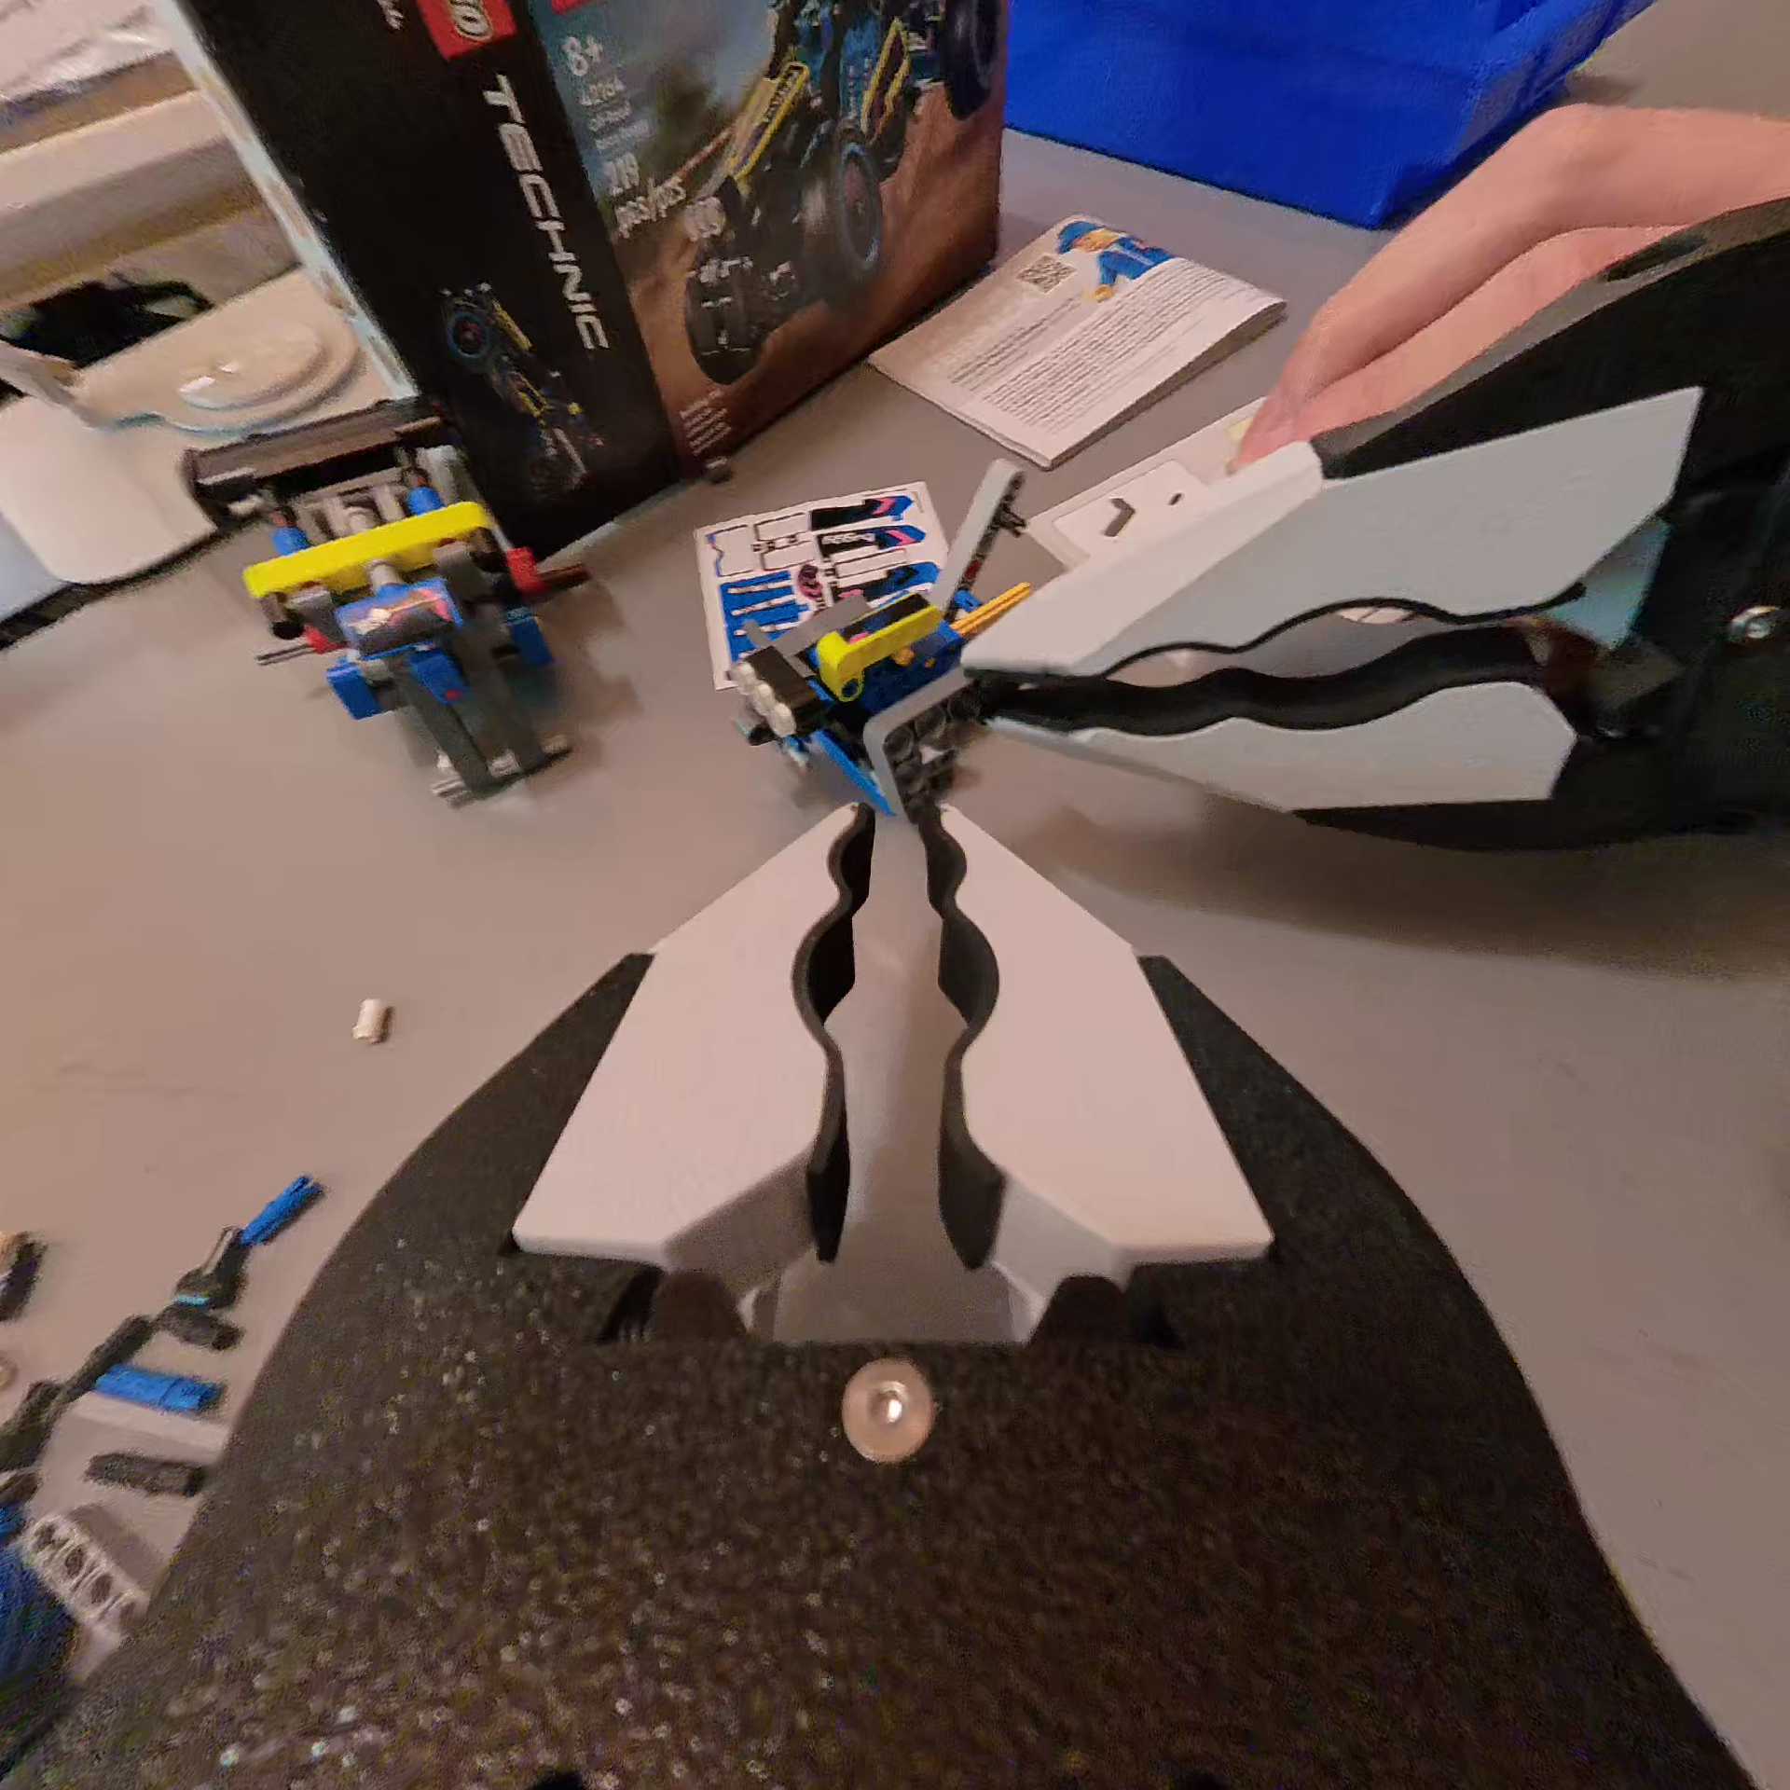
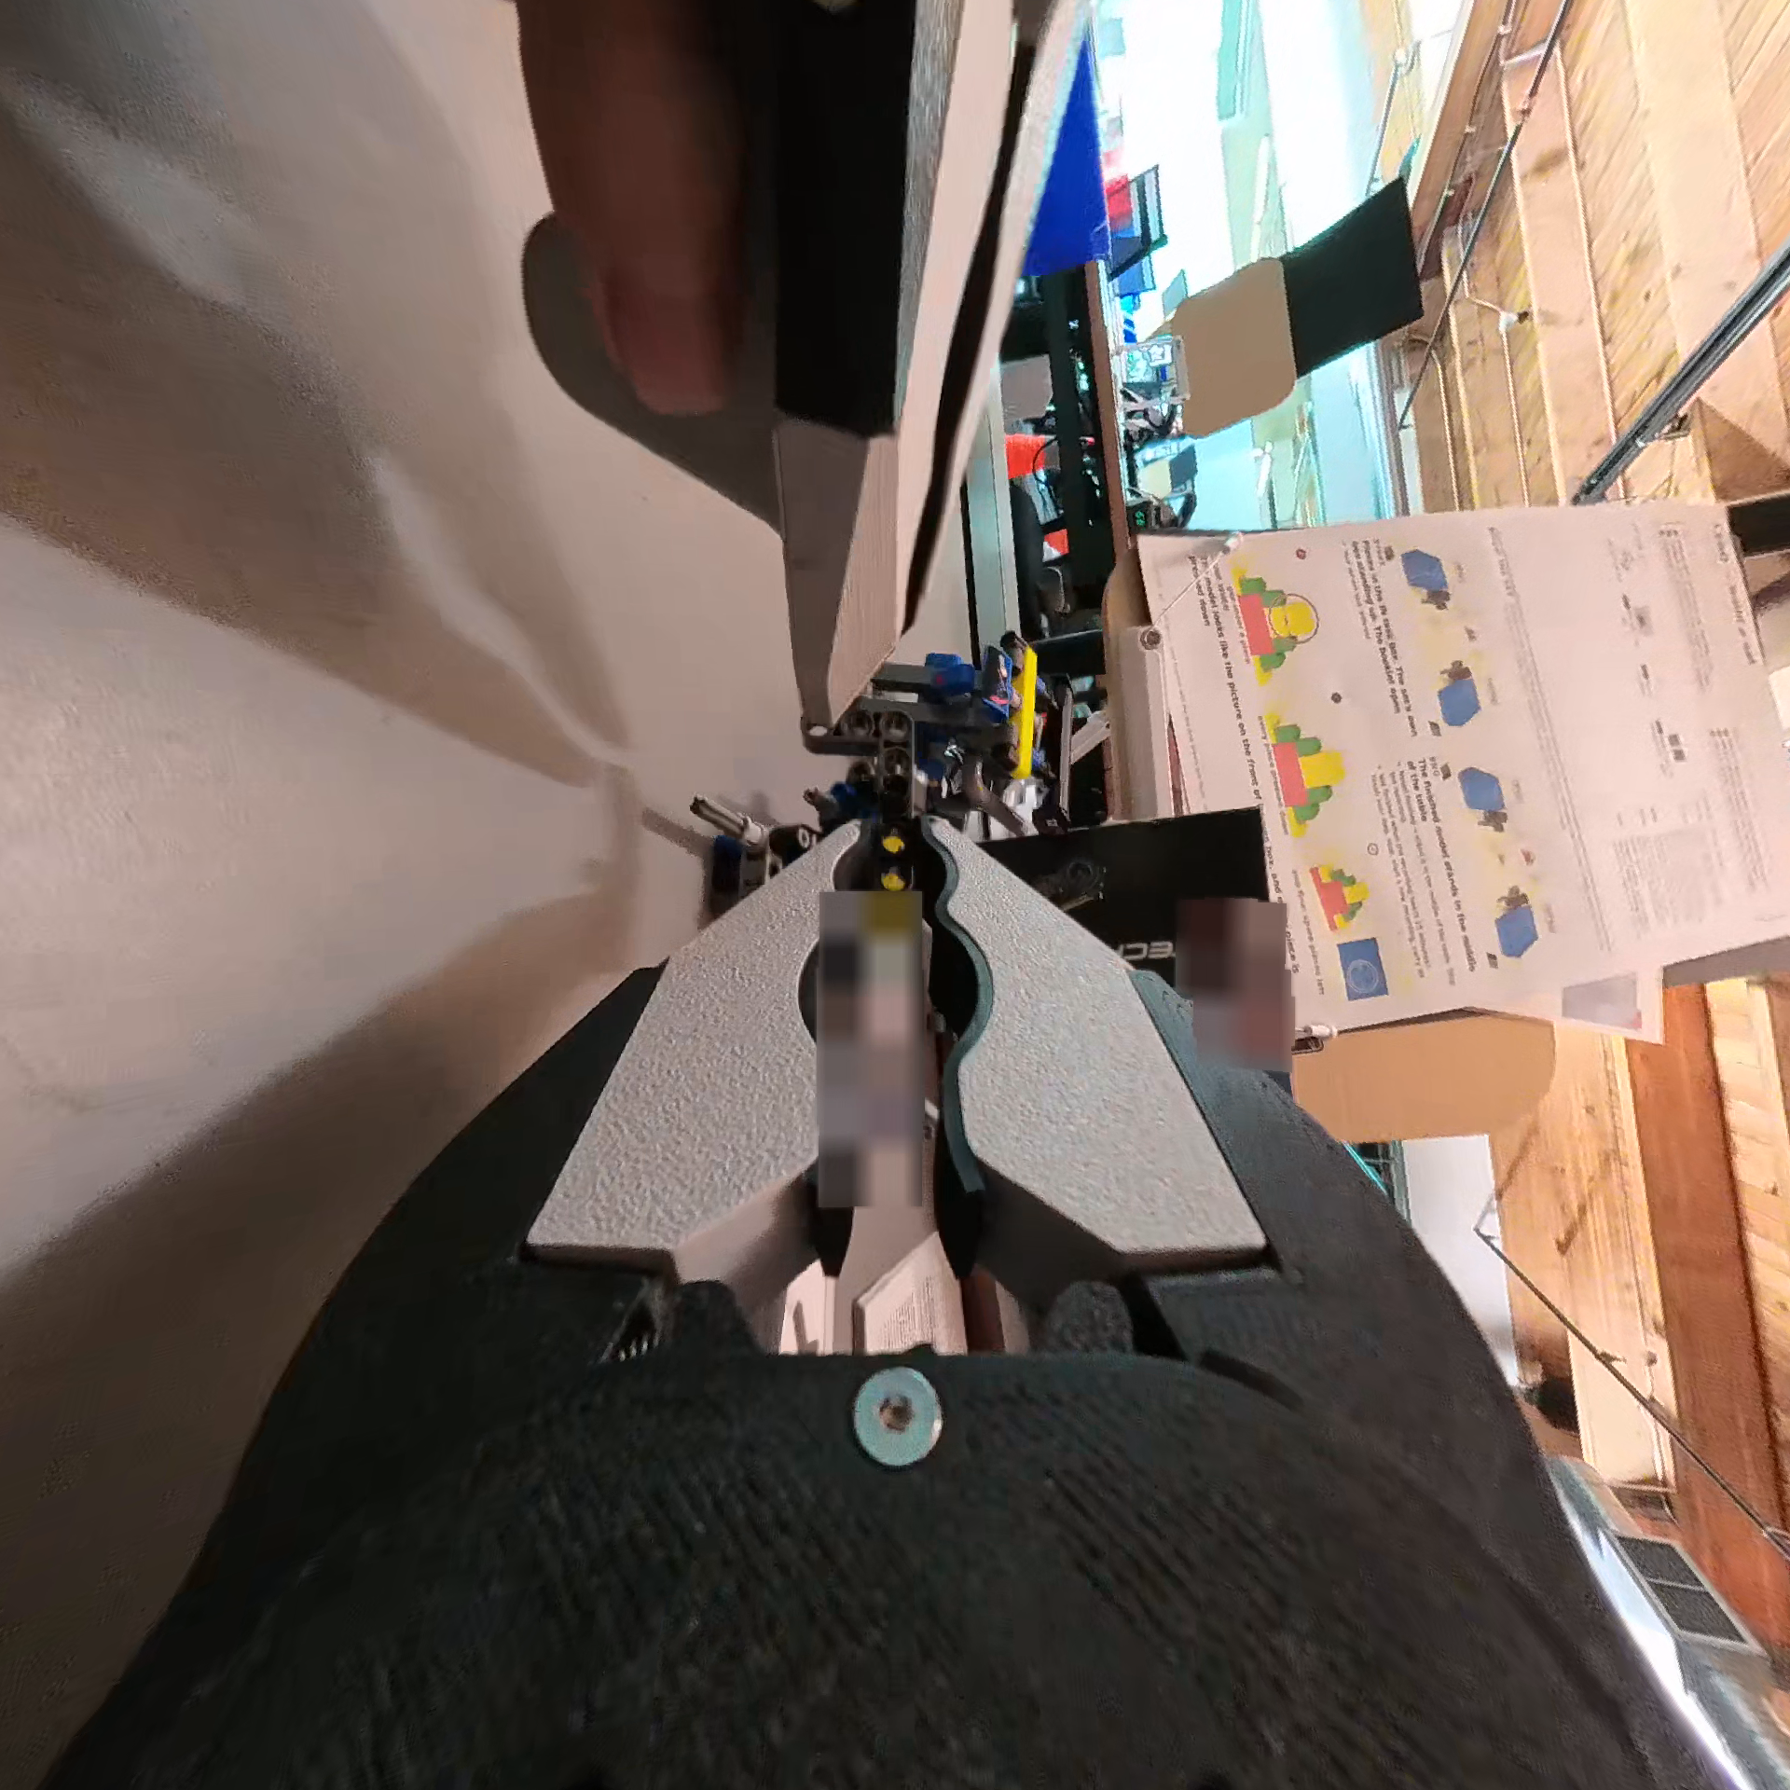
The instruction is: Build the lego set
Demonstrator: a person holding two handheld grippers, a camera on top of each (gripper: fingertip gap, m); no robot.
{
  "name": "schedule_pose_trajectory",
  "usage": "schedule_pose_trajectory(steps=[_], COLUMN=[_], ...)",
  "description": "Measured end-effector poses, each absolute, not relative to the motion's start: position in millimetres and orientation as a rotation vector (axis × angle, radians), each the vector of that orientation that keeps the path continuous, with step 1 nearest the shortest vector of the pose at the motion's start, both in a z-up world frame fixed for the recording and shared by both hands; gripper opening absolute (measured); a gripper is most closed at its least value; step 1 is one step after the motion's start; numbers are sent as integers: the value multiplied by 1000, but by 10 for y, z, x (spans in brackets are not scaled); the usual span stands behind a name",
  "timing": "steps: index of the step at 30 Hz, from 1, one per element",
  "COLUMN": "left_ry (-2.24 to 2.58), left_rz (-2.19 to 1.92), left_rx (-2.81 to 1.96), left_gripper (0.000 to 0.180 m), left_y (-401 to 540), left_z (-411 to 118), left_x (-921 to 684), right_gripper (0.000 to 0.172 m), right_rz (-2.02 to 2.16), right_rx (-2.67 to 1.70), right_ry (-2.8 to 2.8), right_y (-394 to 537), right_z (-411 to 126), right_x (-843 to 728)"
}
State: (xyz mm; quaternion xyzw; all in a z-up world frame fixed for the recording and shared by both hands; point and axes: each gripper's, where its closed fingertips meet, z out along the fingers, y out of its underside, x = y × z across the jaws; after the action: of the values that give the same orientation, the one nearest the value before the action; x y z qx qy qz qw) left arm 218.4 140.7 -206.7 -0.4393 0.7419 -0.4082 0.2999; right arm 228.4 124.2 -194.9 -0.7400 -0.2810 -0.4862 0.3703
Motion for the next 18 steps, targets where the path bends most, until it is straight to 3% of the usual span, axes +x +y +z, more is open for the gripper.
schedule_pose_trajectory(steps=[11, 18], left_ry=[1875, 1842], left_rz=[-776, -898], left_rx=[-972, -1159], left_gripper=[12, 9], left_y=[1541, 1499], left_z=[-2076, -2124], left_x=[2217, 2227], right_gripper=[4, 6], right_rz=[-1308, -1297], right_rx=[-1899, -1909], right_ry=[-737, -704], right_y=[1311, 1325], right_z=[-1983, -1997], right_x=[2305, 2300])
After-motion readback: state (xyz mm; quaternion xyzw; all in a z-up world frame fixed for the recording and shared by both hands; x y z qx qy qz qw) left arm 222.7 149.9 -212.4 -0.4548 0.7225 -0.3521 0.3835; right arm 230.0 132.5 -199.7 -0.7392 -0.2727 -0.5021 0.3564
